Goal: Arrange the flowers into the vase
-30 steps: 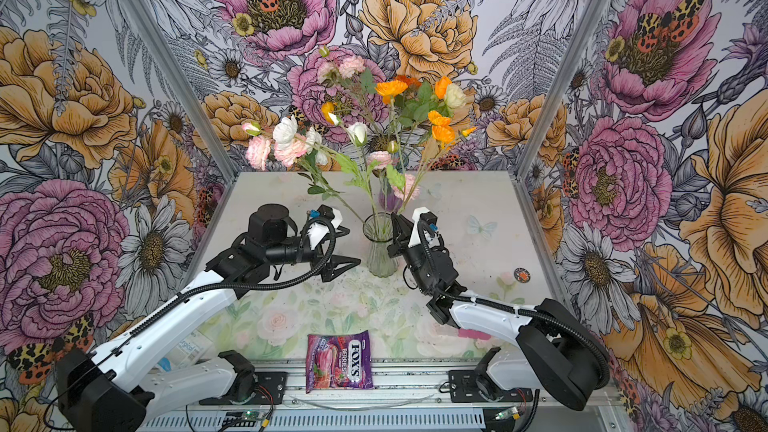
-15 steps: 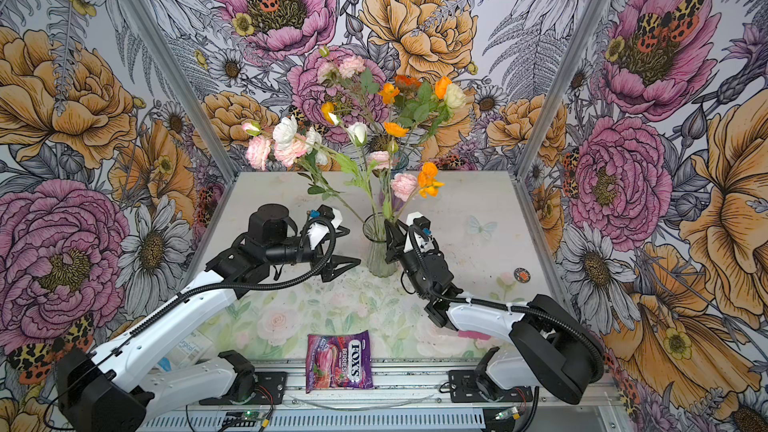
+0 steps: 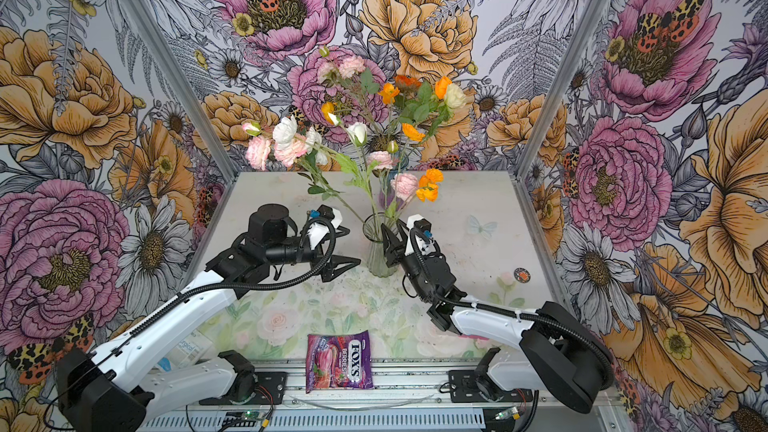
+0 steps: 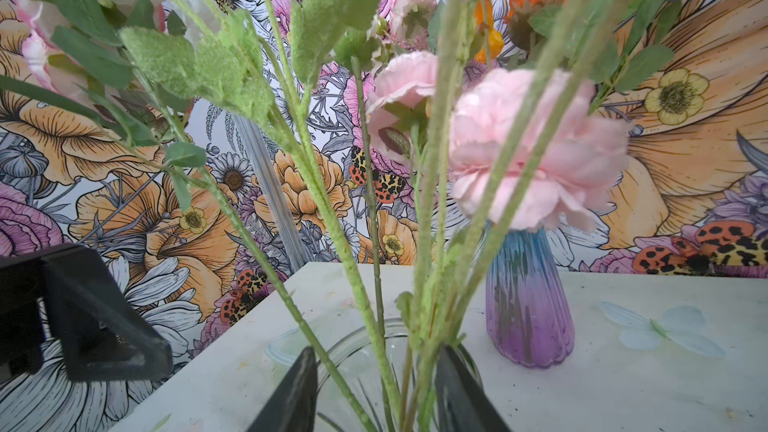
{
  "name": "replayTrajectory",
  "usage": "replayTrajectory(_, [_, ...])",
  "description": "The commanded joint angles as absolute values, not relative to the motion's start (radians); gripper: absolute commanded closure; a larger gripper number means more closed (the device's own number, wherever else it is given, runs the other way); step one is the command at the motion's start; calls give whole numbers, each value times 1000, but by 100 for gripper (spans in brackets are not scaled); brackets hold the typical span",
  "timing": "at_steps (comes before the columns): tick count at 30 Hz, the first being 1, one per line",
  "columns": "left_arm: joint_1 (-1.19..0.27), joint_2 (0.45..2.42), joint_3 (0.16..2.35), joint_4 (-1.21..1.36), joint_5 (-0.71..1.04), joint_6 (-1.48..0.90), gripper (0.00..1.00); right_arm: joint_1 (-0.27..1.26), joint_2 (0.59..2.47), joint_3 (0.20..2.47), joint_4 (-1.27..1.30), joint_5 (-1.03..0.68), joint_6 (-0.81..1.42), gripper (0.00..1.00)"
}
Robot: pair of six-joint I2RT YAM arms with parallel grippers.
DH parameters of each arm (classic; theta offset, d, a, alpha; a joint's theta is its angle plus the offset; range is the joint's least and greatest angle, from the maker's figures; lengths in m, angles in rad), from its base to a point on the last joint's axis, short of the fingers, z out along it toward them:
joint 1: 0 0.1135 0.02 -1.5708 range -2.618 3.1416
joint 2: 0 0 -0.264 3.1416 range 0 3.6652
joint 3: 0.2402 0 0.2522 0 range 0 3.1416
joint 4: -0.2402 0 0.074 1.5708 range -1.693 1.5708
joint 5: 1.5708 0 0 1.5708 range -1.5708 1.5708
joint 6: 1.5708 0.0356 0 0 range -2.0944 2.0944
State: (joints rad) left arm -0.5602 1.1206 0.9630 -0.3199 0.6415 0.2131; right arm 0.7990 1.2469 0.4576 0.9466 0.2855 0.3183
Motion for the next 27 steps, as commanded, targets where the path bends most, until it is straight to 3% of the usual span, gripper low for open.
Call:
replayTrajectory(1, [-548, 1109, 971, -327, 655, 217, 1, 836, 1151, 445, 845, 296, 283, 46])
replayTrajectory(12, [-520, 988, 912, -292, 543, 193, 1, 846, 791, 452, 419, 385, 241, 26])
replayTrajectory(21, [-529, 766, 726, -308, -253, -164, 1, 769, 474, 434, -115, 554, 282, 8])
replayTrajectory(23, [-497, 727, 624, -274, -365, -211, 1, 700, 450, 416, -157, 563, 269, 1])
replayTrajectory(27, [-415, 688, 455, -121, -536, -303, 1, 552, 512, 392, -159, 528, 246, 1])
